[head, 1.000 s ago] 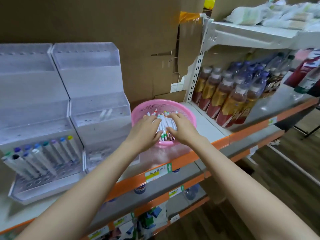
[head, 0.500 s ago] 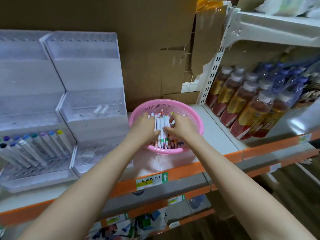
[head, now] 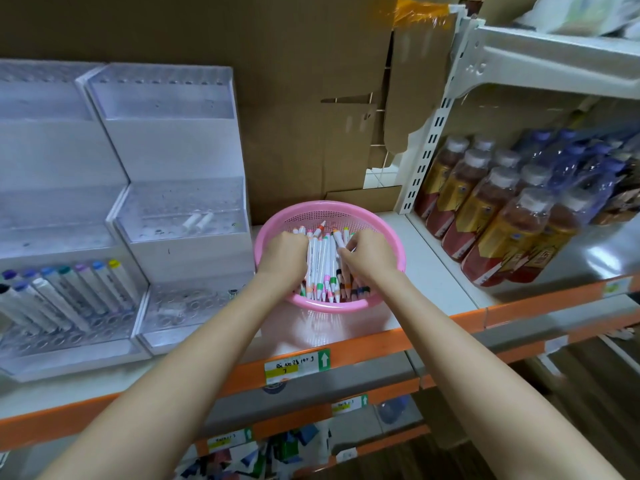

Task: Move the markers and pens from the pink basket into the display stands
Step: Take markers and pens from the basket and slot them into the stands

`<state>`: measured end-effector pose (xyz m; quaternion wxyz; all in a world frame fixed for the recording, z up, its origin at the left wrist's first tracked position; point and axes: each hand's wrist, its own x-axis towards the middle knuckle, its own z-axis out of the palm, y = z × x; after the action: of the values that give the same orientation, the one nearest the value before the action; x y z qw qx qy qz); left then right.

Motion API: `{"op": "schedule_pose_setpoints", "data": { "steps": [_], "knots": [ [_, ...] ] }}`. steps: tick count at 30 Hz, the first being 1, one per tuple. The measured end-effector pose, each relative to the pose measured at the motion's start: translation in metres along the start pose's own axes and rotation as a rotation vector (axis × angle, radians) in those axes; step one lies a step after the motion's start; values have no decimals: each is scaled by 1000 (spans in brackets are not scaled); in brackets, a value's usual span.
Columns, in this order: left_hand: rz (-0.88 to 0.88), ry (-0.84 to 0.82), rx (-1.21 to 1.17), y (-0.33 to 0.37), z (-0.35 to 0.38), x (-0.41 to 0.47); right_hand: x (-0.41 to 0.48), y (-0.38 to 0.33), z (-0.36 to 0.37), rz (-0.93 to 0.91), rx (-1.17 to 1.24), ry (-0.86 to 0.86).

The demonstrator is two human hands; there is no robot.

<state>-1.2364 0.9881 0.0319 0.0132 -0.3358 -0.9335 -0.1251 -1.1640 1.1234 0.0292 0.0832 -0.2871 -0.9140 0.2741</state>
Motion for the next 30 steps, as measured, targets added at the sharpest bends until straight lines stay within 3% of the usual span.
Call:
{"op": "schedule_pose_setpoints", "data": {
  "steps": [4,12,18,24,30],
  "knots": [
    [-37,63,-201,-2,3,5,-3,1,-1,-38,31,-6],
    [-59,47,-377,0,0,1,1,3,2,-48,97,-69],
    [-110,37,-490,-1,-2,2,1,7,0,-68,156,-67],
    [-94,58,-541,-2,-4,2,-3,1,2,-250,137,-2],
    [-62,125,-592,-5,0,2,-1,1,1,-286,161,7]
  ]
}}
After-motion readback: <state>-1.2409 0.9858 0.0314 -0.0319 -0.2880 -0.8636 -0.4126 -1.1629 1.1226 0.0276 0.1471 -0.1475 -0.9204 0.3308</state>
